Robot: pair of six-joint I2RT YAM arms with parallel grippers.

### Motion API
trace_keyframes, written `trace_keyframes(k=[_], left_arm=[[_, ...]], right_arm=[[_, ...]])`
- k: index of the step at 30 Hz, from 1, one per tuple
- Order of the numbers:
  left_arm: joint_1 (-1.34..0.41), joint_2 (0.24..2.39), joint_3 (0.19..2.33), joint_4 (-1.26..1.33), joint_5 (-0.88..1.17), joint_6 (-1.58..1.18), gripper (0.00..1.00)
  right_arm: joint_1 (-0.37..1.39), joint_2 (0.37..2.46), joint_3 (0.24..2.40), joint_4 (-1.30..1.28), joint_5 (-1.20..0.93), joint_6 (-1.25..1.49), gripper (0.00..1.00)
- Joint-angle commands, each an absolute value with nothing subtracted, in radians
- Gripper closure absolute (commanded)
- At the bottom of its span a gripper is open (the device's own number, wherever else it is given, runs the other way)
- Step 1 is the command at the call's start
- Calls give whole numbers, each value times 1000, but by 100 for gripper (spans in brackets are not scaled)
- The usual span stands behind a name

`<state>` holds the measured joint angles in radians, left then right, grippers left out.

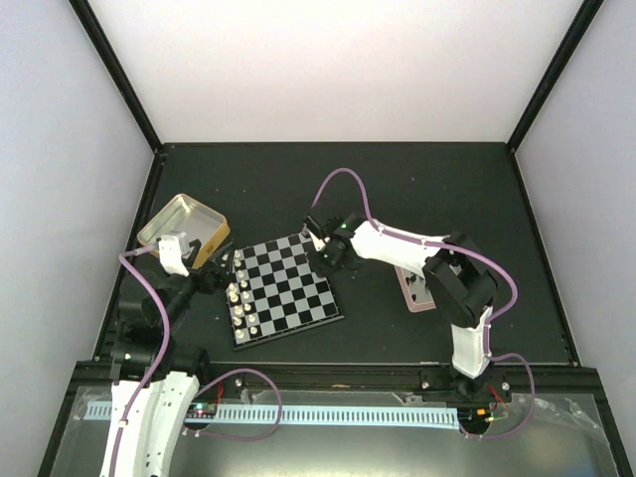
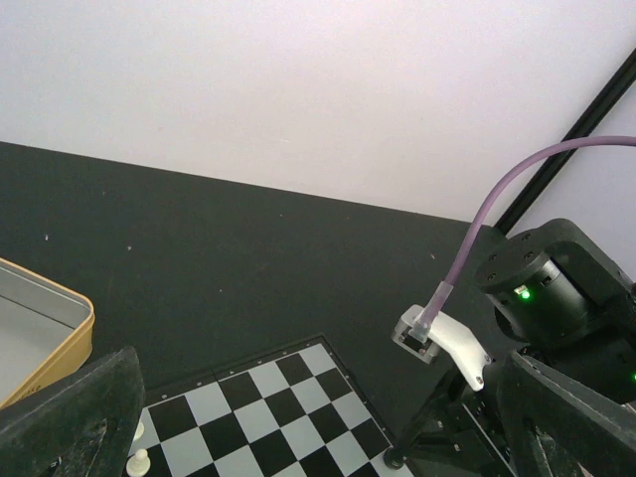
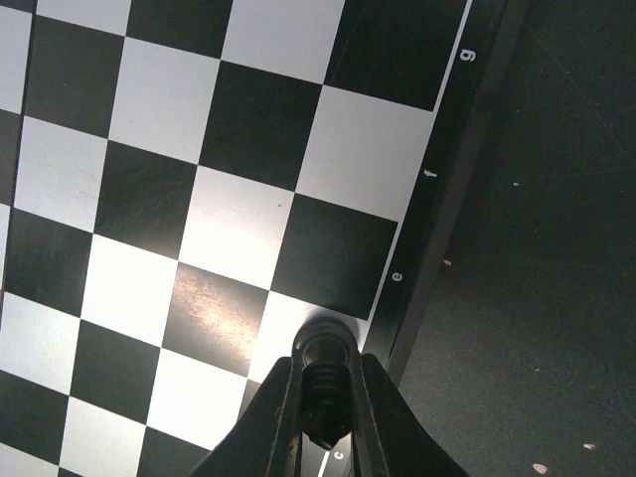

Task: Set up the chess pieces on the board
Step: Adjust the chess piece on the chessboard.

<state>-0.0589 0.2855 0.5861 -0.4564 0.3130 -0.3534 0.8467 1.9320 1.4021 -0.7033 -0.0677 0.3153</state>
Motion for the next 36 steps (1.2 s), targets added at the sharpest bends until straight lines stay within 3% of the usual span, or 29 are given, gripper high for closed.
trace_keyframes(k=[1, 24, 32, 36], left_arm=[[-50, 278, 591, -463, 296, -342, 1], [-50, 277, 589, -466, 296, -343, 1], [-51, 276, 589, -468, 296, -344, 1], [-51, 278, 591, -468, 296, -344, 1]], right_arm=[[850, 1927, 1393, -727, -95, 306, 92], [873, 1931, 1381, -775, -73, 304, 90], [874, 1912, 1389, -756, -68, 325, 77], [873, 1858, 1383, -727, -60, 353, 64]])
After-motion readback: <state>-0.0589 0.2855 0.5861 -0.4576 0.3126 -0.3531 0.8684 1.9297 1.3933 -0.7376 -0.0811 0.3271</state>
